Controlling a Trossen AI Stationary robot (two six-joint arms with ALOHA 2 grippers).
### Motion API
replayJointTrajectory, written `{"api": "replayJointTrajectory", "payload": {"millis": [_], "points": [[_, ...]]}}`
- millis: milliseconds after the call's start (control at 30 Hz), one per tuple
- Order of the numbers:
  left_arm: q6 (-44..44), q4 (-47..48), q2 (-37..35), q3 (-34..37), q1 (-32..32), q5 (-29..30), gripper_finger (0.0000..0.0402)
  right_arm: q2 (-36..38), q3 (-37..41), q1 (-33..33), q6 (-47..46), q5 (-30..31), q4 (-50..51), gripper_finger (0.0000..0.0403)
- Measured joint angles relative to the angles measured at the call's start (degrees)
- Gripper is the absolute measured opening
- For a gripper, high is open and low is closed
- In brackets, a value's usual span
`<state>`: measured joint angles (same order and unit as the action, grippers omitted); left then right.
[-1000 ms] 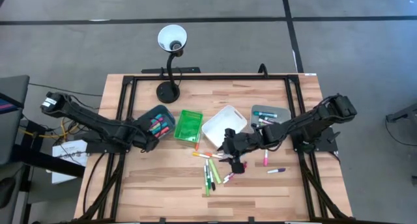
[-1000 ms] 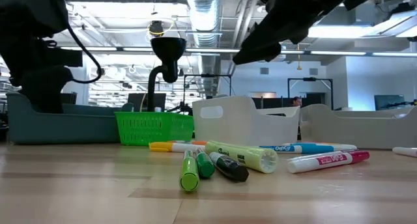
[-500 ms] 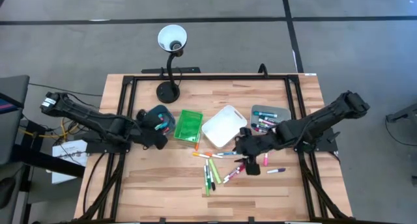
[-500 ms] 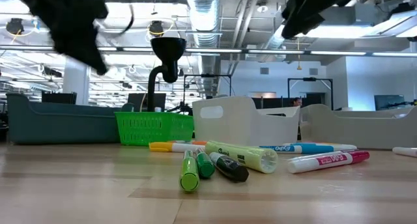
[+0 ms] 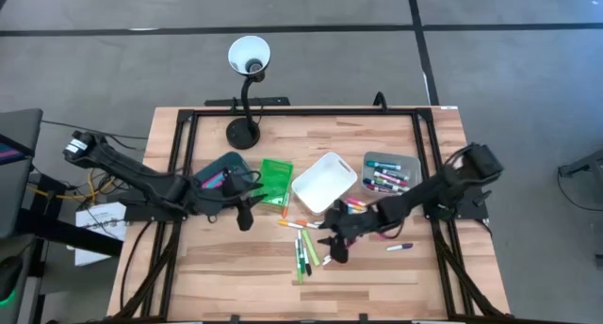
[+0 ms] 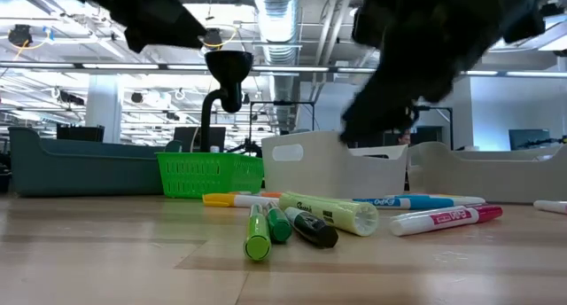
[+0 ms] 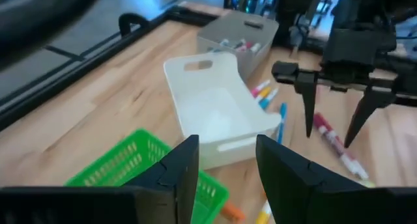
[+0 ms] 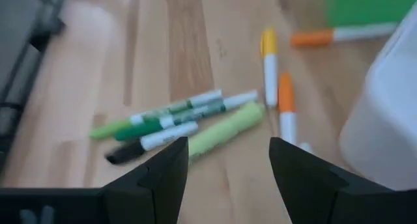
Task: Pick & Place Markers
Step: Put the green highlighter pen into the blue bin
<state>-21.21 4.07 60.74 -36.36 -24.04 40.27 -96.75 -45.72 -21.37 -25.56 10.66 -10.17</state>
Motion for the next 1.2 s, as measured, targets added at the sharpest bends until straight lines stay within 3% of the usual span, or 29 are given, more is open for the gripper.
{"api": "replayJointTrajectory", "payload": {"millis": [133, 567, 700, 1000, 1200], "points": [[0.0, -0.73, 0.64, 0.09, 0.75, 0.28, 0.0149, -6.08, -4.58, 0.14, -2.17, -1.77, 0.56, 0.0205], [0.0, -2.21, 0.4, 0.13, 1.28, 0.42, 0.0149, -19.32, -22.32, -0.02, -6.51, -0.42, 22.3, 0.0204], [0.0, -2.29, 0.4, 0.13, 1.28, 0.42, 0.0149, -21.03, -25.39, 0.11, -6.4, -0.47, 27.07, 0.0187], [0.0, -2.27, 0.4, 0.13, 1.28, 0.42, 0.0149, -18.51, -26.65, 1.11, -2.98, -3.86, 28.44, 0.0058], [-0.01, -2.42, 0.4, 0.13, 1.28, 0.42, 0.0149, -8.54, -26.75, 1.14, 6.43, -2.6, 28.66, 0.0053]]}}
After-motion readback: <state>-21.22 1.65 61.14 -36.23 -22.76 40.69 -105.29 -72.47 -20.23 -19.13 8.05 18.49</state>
